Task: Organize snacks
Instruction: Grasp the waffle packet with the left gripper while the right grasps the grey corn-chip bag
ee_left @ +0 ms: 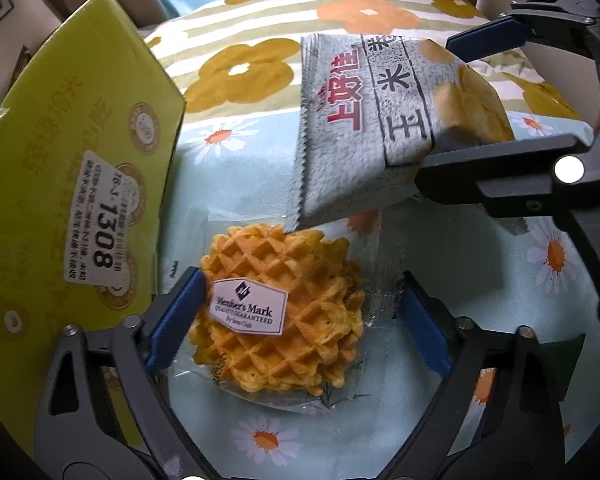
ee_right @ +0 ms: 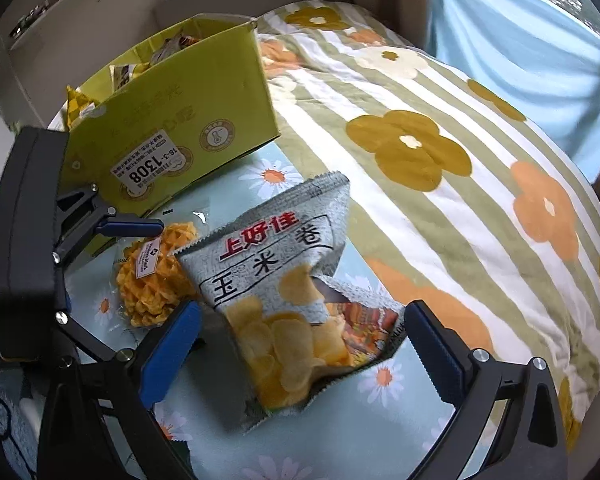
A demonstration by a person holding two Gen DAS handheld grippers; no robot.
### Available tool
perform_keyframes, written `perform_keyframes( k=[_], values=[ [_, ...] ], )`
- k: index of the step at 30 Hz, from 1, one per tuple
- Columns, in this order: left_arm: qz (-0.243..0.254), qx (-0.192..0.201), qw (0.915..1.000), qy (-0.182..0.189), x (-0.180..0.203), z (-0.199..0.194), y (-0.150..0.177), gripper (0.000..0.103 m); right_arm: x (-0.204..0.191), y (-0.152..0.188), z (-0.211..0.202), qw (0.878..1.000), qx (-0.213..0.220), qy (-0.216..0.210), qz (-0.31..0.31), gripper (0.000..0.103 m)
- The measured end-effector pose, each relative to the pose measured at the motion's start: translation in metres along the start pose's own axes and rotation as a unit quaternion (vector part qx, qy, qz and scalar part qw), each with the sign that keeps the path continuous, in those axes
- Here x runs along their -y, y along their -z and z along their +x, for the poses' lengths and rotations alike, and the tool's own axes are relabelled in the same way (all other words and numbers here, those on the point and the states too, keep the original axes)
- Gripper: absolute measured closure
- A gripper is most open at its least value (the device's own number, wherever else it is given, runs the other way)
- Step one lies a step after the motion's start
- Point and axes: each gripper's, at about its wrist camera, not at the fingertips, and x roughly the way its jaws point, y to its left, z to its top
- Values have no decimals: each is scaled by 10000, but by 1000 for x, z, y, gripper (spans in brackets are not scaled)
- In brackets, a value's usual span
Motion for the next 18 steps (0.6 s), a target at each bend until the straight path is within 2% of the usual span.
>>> perform_keyframes(
  k=[4,8,9,11,13,18],
  values=[
    [33,0,10000,57,-11,-5,4,30,-3,-4,11,9991,-184,33,-376,2],
    [128,17,9999,36,-11,-7,5,32,-9,-5,26,9966,-501,150,-638,4],
    [166,18,9999,17,-10,-8,6,33,-12,-4,31,9954,-603,206,-716,17],
    [237,16,9997,-41,-9,-8,6,34,-15,-2,34,9950,-663,19,-741,36],
    [228,30,9997,-11,-9,-11,8,35,-17,1,29,9960,-585,28,-670,43],
    [345,114,9993,29,-7,-19,11,41,-14,11,20,9975,-534,163,-428,44]
  ],
)
